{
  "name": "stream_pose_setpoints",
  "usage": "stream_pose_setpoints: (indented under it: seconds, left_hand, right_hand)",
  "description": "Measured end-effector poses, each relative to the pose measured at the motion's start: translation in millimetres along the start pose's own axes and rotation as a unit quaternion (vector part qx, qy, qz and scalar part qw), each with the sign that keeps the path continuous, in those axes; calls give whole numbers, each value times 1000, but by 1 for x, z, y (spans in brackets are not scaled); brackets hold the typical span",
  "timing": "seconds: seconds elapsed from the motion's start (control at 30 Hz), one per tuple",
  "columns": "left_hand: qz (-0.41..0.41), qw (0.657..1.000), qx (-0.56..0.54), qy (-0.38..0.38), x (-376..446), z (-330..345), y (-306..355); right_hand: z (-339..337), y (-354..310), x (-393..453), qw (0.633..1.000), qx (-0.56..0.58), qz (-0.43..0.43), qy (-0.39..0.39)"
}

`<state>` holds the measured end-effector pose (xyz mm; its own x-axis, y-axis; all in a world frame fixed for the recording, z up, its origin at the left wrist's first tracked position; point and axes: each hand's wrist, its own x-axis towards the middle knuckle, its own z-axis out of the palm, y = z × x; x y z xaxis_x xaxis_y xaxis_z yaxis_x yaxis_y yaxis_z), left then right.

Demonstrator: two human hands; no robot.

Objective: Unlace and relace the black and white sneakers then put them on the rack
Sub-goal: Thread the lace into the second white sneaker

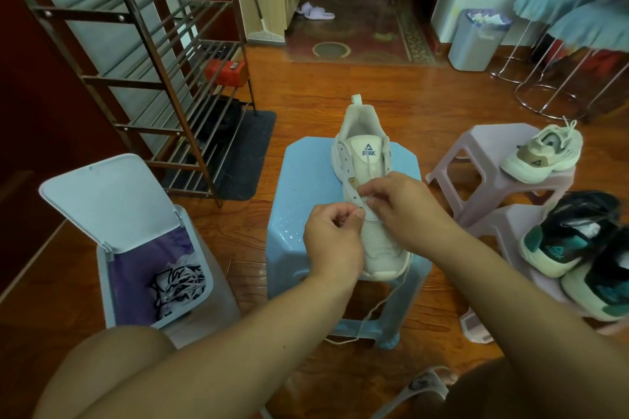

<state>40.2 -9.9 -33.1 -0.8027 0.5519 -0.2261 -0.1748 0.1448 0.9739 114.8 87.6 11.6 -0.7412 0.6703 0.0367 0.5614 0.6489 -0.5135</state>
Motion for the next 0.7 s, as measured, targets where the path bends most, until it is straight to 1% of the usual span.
stream_pose_setpoints:
  seconds: [0.07,0.13,0.2,0.23,0.27,0.33,0.4,0.43,0.5,0.53,0.57,0.7]
  left_hand:
    - [10,1000,-1,20,0,2,-2]
    - [-30,998,-42,27,2,4,-6]
    - [-81,993,-84,16,2,6,-6]
    - [-94,991,-94,13,3,7,-7]
    - [-96,991,-96,9,3,7,-6]
    - [-76,993,-86,0,5,4,-2]
    - [-20,999,-41,-23,9,-1,-1]
    - [31,999,13,-37,14,-5,-2]
    - [144,977,146,-60,23,-12,-1]
    - [174,964,187,-72,27,-15,0]
    - [178,959,204,-85,31,-18,2]
    - [114,957,228,-141,42,-26,7]
  right_hand:
    - [-3,-1,1,1000,5,-3,0]
    - [-5,-1,2,1000,19,-3,3]
    - [-5,0,2,999,36,1,9]
    - [-4,1,1,999,47,7,10]
    - [-4,2,0,998,59,14,10]
    - [-4,3,0,997,72,24,7]
    - [-4,4,-1,997,78,28,6]
    - [-4,4,-1,996,82,29,7]
    - [-5,4,-2,995,89,33,10]
    - [-5,5,-3,995,91,34,8]
    - [-6,6,-4,995,91,33,5]
    - [-8,9,-3,995,95,26,-14]
